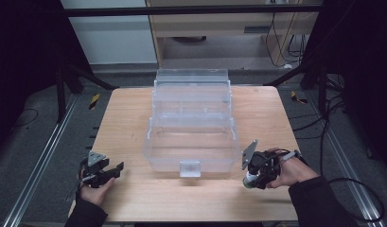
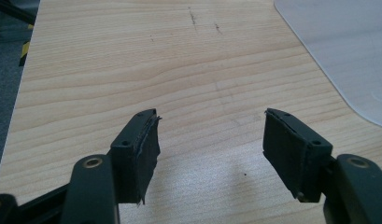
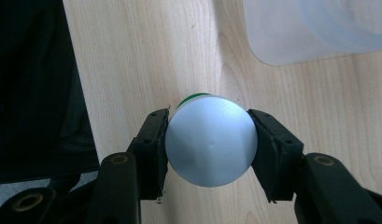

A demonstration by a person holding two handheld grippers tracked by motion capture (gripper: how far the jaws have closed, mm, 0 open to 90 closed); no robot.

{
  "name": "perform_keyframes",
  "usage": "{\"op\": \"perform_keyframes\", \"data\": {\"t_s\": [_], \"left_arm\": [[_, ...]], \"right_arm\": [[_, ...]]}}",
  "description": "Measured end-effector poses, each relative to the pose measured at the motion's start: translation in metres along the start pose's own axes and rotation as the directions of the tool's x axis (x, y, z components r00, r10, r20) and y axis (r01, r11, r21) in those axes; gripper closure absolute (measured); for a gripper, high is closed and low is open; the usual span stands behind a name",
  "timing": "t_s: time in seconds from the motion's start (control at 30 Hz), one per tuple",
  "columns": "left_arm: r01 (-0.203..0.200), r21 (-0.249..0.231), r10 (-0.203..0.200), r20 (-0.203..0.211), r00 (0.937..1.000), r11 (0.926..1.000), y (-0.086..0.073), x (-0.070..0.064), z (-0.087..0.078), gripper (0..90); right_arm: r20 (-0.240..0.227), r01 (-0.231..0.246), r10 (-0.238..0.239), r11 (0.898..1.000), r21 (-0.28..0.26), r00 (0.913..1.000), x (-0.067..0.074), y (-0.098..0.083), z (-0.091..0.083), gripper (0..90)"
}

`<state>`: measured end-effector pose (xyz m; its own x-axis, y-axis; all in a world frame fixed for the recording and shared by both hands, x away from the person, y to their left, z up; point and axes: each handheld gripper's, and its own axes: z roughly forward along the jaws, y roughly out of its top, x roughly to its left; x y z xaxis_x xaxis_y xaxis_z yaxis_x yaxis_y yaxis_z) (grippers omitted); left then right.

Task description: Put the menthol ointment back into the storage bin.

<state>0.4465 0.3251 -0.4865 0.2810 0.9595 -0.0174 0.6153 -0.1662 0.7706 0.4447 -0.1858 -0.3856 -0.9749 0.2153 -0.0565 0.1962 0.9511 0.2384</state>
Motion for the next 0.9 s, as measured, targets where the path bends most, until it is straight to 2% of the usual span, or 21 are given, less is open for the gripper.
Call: {"op": "perform_keyframes", "data": {"t_s": [0.07,0.33,0.63,0.9], "left_arm": [[0.0,0.001,0.0,0.0,1.0,1.0,0.0,0.0,0.0,35.4],[-0.001,0.007,0.001,0.006,1.0,1.0,0.0,0.0,0.001,35.4],[-0.001,0.007,0.001,0.004,1.0,1.0,0.0,0.0,0.001,35.4],[-0.001,0.004,0.001,0.003,1.0,1.0,0.0,0.0,0.001,35.4]], "right_arm": [[0.007,0.008,-0.008,1.0,-0.003,0.9999,-0.001,0.001,-0.004,50.4],[0.028,-0.011,0.012,0.999,-0.036,0.9995,-0.006,0.008,-0.023,50.4],[0.038,-0.003,0.005,0.998,-0.058,0.9993,-0.011,0.018,-0.038,50.4],[0.035,-0.014,0.016,0.997,-0.077,0.9993,-0.02,0.024,-0.051,50.4]]}}
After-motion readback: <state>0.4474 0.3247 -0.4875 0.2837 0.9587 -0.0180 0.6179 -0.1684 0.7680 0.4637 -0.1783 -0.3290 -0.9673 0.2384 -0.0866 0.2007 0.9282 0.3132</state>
